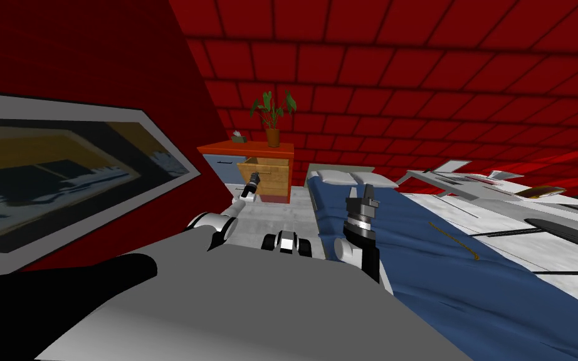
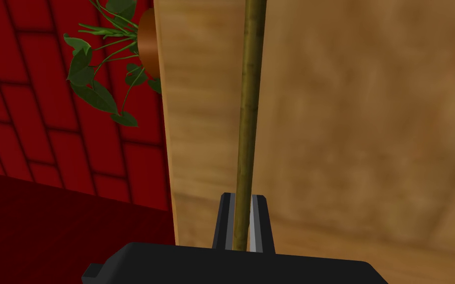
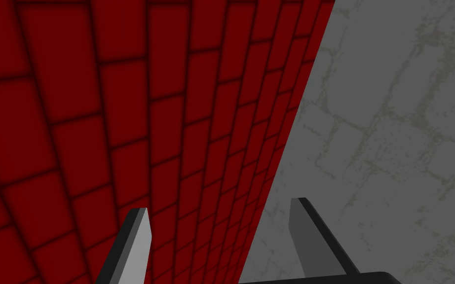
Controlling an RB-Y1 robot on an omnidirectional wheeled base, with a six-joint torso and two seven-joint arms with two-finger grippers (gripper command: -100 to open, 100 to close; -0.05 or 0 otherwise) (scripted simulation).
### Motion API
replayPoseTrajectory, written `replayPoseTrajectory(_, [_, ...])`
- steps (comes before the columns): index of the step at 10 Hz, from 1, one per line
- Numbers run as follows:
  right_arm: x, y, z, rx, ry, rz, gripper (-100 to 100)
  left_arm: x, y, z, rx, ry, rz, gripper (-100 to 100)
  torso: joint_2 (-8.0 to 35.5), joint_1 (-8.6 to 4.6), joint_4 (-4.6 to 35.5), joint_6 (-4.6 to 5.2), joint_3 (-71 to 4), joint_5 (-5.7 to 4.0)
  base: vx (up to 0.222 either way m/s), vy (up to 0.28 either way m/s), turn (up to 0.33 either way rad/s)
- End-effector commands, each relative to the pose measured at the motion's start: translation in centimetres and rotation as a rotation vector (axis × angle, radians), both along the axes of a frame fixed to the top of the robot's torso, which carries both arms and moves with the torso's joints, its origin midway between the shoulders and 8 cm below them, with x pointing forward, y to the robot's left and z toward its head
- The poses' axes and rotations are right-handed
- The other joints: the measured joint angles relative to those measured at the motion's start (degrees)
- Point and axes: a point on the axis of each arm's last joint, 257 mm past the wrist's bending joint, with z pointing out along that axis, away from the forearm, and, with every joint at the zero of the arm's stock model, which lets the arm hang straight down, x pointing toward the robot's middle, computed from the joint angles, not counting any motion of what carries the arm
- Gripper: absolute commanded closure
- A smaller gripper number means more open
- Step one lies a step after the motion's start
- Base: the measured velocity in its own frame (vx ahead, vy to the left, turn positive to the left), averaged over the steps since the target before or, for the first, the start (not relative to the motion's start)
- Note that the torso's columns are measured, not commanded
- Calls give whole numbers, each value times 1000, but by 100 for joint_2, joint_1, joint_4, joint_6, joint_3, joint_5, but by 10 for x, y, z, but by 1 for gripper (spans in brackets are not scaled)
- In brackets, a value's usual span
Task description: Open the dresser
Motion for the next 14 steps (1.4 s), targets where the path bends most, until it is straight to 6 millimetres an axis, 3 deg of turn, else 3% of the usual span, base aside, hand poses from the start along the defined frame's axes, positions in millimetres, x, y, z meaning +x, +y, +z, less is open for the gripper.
replayPoseTrajectory(1, [0, 0, 0, 0, 0, 0, 0, 3, 6, 9, -4, -10, 27, -100, -3, 13, 4, 17, -1, 1, -57, 39, -149])
replayPoseTrajectory(14, [0, 0, 0, -1, 0, 0, 0, 35, 0, 46, -3, -26, 195, -100, -37, 12, -21, 33, -23, 13, -67, 103, -129])
